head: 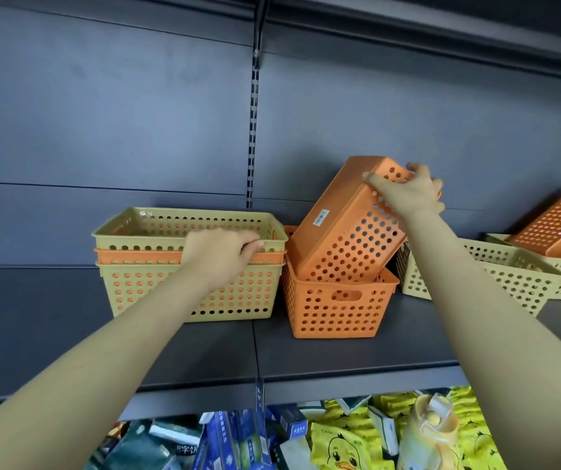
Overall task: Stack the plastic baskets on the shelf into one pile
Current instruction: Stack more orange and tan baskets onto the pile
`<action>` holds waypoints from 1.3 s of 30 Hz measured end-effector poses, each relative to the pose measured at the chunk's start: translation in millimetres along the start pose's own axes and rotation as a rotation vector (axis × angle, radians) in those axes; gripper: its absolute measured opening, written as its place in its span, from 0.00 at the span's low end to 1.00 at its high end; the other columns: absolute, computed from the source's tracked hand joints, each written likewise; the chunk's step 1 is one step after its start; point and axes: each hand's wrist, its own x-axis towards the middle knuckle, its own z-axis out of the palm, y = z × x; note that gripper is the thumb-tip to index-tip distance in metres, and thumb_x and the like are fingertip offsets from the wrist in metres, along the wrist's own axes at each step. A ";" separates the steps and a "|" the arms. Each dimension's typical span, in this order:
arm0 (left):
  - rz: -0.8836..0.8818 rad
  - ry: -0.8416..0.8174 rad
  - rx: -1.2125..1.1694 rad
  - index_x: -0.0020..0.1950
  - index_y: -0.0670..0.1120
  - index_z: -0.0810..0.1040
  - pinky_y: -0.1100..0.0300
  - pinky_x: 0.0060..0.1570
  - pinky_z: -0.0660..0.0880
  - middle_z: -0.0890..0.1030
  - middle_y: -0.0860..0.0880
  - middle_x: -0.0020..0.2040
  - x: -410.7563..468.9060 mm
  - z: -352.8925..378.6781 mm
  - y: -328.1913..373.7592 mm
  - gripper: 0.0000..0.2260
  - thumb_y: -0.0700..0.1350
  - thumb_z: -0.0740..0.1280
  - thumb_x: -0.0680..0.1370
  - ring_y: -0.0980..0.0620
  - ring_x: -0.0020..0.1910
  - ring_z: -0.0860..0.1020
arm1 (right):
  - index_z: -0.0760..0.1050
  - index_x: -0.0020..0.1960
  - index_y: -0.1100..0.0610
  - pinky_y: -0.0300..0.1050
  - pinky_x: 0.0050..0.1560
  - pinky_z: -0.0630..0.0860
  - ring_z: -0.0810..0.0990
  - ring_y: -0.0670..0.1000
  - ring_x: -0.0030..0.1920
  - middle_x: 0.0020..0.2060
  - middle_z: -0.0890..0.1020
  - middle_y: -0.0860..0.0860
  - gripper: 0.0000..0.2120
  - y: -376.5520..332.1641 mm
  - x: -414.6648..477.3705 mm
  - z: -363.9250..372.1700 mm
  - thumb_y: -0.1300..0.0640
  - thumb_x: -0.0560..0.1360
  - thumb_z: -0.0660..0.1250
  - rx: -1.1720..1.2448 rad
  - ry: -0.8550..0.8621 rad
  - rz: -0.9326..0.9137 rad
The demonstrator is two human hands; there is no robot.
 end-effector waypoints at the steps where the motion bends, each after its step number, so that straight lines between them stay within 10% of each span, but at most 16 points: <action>1: -0.008 -0.009 -0.010 0.56 0.61 0.79 0.62 0.32 0.65 0.83 0.57 0.41 0.1 -0.6 0.5 0.20 0.62 0.48 0.81 0.55 0.38 0.78 | 0.67 0.70 0.47 0.52 0.61 0.66 0.62 0.62 0.68 0.69 0.65 0.51 0.42 -1.7 -1.5 -2.1 0.33 0.60 0.72 0.021 0.025 -0.020; 4: -0.031 -0.036 -0.059 0.57 0.61 0.79 0.62 0.35 0.68 0.83 0.56 0.40 1.1 -2.8 0.4 0.21 0.62 0.48 0.82 0.55 0.42 0.80 | 0.70 0.67 0.49 0.47 0.52 0.61 0.64 0.60 0.67 0.66 0.67 0.50 0.37 -14.5 -6.3 -9.1 0.35 0.62 0.72 0.080 0.099 -0.101; 12: -0.214 -0.148 -0.265 0.70 0.54 0.71 0.55 0.48 0.69 0.83 0.54 0.53 3.9 -17.4 3.3 0.29 0.65 0.42 0.80 0.49 0.56 0.79 | 0.71 0.61 0.50 0.55 0.69 0.63 0.74 0.49 0.60 0.62 0.69 0.49 0.35 -61.6 -30.0 -29.4 0.35 0.59 0.71 0.333 0.307 -0.419; 16: -0.506 -0.189 -1.043 0.78 0.53 0.58 0.45 0.70 0.63 0.69 0.51 0.75 11.8 -43.1 -6.0 0.35 0.71 0.45 0.77 0.45 0.70 0.70 | 0.70 0.62 0.52 0.51 0.66 0.69 0.73 0.47 0.59 0.62 0.69 0.50 0.33 -72.5 -49.4 -27.5 0.39 0.62 0.73 0.506 0.281 -0.463; 21: -0.693 -0.030 -1.711 0.76 0.52 0.64 0.51 0.49 0.76 0.75 0.47 0.67 20.6 -73.5 -40.7 0.32 0.68 0.47 0.79 0.47 0.52 0.80 | 0.67 0.65 0.53 0.51 0.67 0.69 0.71 0.50 0.64 0.63 0.68 0.54 0.33 -73.4 -76.1 -1.4 0.40 0.65 0.71 0.580 0.053 -0.533; 28: -0.690 0.309 -1.816 0.50 0.54 0.77 0.50 0.47 0.75 0.85 0.54 0.39 11.1 -95.0 -109.7 0.21 0.65 0.50 0.80 0.57 0.33 0.83 | 0.56 0.74 0.36 0.58 0.70 0.64 0.63 0.49 0.73 0.72 0.65 0.46 0.40 -58.9 -82.1 33.6 0.47 0.67 0.71 0.332 -0.493 -0.566; 32: -0.699 0.278 -1.716 0.69 0.46 0.70 0.52 0.39 0.79 0.82 0.47 0.61 9.7 -86.6 -144.0 0.27 0.63 0.62 0.77 0.48 0.51 0.82 | 0.56 0.74 0.46 0.49 0.65 0.67 0.69 0.47 0.68 0.72 0.67 0.46 0.46 -62.0 -97.4 48.9 0.32 0.62 0.69 0.469 -0.679 -0.349; 39: -0.538 0.253 -1.563 0.64 0.44 0.68 0.54 0.56 0.76 0.80 0.47 0.58 -9.2 -67.6 -163.8 0.18 0.54 0.62 0.81 0.52 0.53 0.80 | 0.51 0.73 0.40 0.63 0.70 0.65 0.75 0.54 0.65 0.63 0.77 0.48 0.54 -50.6 -105.5 81.8 0.23 0.55 0.68 0.436 -0.739 -0.166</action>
